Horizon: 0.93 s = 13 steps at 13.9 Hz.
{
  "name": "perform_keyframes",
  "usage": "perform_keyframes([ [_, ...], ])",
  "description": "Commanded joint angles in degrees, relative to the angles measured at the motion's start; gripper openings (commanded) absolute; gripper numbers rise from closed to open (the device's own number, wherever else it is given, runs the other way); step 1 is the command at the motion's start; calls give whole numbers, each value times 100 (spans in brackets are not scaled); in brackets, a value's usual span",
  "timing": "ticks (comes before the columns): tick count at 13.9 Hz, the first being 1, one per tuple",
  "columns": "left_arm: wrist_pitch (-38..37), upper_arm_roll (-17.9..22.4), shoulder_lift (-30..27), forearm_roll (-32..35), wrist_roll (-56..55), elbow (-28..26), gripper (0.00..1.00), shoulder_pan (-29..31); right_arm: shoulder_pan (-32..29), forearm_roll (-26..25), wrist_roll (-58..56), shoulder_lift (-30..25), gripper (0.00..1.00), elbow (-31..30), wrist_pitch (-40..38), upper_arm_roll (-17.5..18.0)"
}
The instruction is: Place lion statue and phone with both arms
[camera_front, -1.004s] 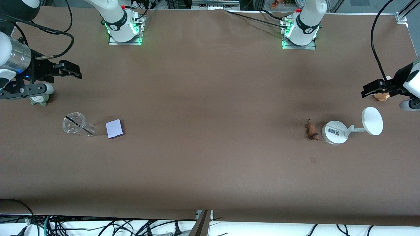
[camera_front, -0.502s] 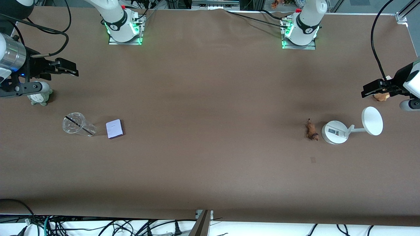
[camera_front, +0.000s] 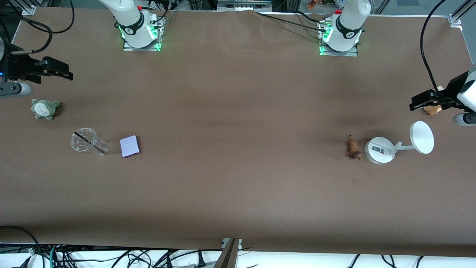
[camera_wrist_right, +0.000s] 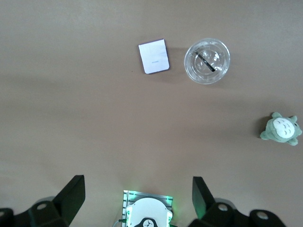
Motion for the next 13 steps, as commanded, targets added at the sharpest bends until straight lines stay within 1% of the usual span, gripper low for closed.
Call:
perform_keyframes([
  [1, -145, 5, 99, -35, 76, 205, 100, -9, -214, -109, 92, -482, 100, -564, 309, 295],
  [3, -145, 13, 99, -26, 76, 205, 100, -9, -407, -100, 347, -781, 100, -915, 625, 558],
  [6, -145, 5, 91, -35, 85, 205, 100, -9, -443, -91, 357, -747, 100, -882, 601, 707],
  [13, -145, 5, 99, -26, 76, 205, 100, -9, -417, -100, 348, -571, 100, -706, 486, 743],
])
